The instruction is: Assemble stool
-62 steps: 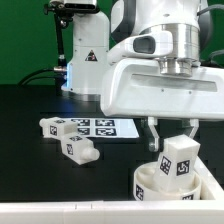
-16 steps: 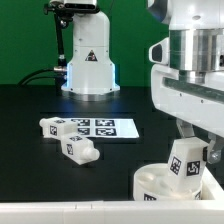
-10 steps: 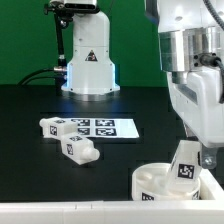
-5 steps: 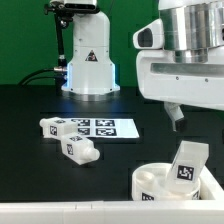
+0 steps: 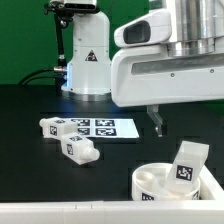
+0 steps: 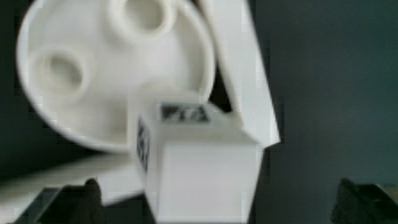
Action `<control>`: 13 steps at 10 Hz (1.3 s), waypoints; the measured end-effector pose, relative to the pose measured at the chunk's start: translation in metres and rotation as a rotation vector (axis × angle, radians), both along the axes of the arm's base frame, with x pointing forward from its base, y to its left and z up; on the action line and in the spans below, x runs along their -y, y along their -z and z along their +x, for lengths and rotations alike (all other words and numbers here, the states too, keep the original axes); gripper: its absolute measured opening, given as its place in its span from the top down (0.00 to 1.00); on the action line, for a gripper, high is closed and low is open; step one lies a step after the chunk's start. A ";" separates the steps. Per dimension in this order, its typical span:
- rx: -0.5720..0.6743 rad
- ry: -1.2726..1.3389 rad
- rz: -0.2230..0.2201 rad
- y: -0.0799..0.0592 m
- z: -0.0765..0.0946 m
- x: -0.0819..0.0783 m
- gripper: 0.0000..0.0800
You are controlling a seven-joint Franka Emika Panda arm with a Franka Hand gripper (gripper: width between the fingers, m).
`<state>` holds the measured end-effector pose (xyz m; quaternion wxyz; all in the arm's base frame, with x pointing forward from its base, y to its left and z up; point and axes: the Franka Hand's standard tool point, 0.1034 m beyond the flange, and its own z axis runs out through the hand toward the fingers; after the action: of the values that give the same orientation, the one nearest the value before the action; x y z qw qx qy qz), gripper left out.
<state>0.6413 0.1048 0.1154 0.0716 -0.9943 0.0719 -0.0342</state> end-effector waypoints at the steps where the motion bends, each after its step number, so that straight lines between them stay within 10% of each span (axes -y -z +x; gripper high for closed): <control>1: 0.015 -0.061 -0.017 0.003 -0.005 -0.001 0.19; 13: 0.037 -1.239 -0.227 0.025 -0.006 0.004 0.19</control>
Offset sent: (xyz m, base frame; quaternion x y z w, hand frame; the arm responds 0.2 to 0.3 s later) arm 0.0000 0.0000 0.0000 0.0000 0.0000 -0.1938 0.9810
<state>0.6351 0.1012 0.0908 -0.0266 -0.8521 -0.5226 -0.0109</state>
